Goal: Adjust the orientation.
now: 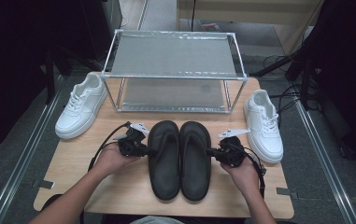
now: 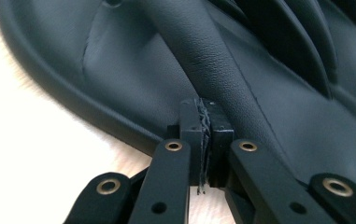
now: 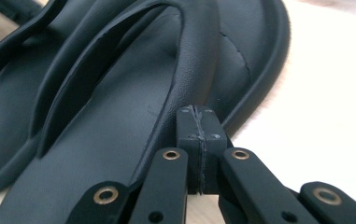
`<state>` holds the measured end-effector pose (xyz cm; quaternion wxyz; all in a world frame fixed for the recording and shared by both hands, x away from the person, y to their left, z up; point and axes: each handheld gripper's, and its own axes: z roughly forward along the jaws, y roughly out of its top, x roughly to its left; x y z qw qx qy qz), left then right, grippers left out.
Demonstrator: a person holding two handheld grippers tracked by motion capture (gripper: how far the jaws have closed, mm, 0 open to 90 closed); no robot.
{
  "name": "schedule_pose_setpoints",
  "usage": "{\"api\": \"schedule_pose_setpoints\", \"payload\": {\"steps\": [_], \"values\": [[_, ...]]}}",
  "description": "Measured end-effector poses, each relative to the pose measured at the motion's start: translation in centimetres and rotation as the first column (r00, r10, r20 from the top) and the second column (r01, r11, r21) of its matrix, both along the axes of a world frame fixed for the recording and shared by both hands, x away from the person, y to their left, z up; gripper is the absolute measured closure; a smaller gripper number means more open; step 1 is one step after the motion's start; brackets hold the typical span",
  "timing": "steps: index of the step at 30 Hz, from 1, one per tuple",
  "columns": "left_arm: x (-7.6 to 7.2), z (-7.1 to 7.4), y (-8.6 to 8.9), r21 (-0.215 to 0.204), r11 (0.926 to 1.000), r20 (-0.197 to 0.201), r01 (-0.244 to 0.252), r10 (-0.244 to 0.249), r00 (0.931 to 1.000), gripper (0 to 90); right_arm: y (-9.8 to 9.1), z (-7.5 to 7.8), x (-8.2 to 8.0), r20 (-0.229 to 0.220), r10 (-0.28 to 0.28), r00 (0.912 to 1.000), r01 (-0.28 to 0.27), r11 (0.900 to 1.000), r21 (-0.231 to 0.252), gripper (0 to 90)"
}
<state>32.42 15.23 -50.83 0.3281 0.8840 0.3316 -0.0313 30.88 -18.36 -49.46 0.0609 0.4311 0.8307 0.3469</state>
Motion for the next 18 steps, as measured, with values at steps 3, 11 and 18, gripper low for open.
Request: {"api": "schedule_pose_setpoints", "payload": {"steps": [3,11,18], "values": [[-0.2,-0.1,-0.4,-0.006,1.0,0.004,-0.001,0.001,1.0,89.3,-0.4,0.0,0.5,0.003,-0.018,0.9998,0.018,0.9998,0.003,90.0],[-0.7,-0.1,-1.0,-0.036,0.9994,-0.009,0.003,-0.003,1.0,87.5,-1.0,0.0,2.3,0.022,-0.059,0.9981,0.058,0.9982,0.01,90.0],[-0.9,0.8,0.7,-0.109,0.9939,0.032,-0.017,0.02,0.9993,69.1,-1.5,0.5,3.0,0.027,-0.071,0.9971,0.07,0.9968,0.038,90.0]]}}
